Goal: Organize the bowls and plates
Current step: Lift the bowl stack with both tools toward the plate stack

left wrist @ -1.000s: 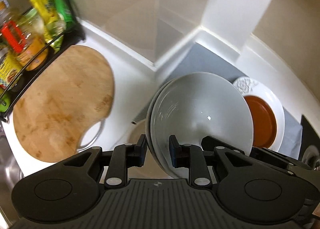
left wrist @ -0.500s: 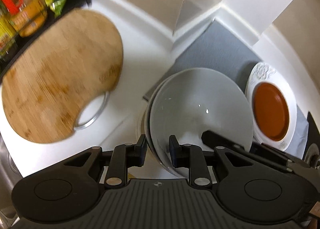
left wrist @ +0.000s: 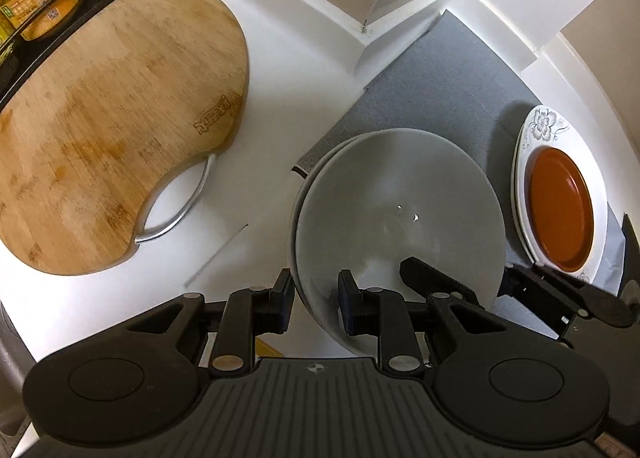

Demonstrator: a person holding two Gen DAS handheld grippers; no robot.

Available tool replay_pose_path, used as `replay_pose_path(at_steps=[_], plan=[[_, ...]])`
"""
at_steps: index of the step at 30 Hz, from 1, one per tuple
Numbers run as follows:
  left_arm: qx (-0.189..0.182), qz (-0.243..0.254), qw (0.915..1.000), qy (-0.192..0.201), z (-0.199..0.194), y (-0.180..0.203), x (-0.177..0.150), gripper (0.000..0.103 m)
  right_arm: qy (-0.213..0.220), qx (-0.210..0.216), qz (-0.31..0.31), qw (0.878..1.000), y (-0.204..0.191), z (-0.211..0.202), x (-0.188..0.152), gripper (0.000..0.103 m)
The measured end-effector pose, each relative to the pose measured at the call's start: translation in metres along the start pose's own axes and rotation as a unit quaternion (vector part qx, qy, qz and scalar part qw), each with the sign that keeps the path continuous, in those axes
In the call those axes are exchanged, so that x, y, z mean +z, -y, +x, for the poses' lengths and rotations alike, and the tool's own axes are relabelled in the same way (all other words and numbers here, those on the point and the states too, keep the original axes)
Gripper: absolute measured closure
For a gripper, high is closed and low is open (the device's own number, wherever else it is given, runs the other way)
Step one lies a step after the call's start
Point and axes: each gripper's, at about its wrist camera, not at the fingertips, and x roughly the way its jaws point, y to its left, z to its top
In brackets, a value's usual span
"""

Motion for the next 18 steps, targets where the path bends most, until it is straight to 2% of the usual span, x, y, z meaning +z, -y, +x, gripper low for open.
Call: replay_pose_path(at_steps=[3,6,8,9,11,14,18], plan=[[-0.001,0.007,1.0,-0.001,0.0,-0.001,0.0,0.078,-0.001,0.004,0.003,1.0,0.001,0.0,0.002,0.065],[0.001,0.018,0.9998,0.003,-0.001,-0.002,0.0,0.079,-0.003,0.022,0.036,0.999,0.009,-0.002,0.002,0.061],[0.001,0.023,0.9997,0.008,-0.003,-0.001,0.0,0.08,-0.007,0.044,0.052,0.998,0.016,-0.004,0.003,0.048],[0.0,0.023,0.9997,0.01,-0.005,-0.001,0.0,0.08,-0.008,0.047,0.059,0.997,0.019,-0.006,0.004,0.047],[0.0,0.025,0.9995,0.017,-0.008,-0.001,0.0,0.081,-0.007,0.039,0.062,0.997,0.023,-0.009,0.004,0.046],[-0.007,0.029,0.9991,0.029,-0.017,-0.001,0.001,0.081,0.0,0.055,0.069,0.996,0.029,-0.018,0.008,0.046],[-0.013,0.024,0.9987,0.042,-0.025,-0.005,0.004,0.081,0.007,0.056,0.07,0.996,0.035,-0.027,0.015,0.046]])
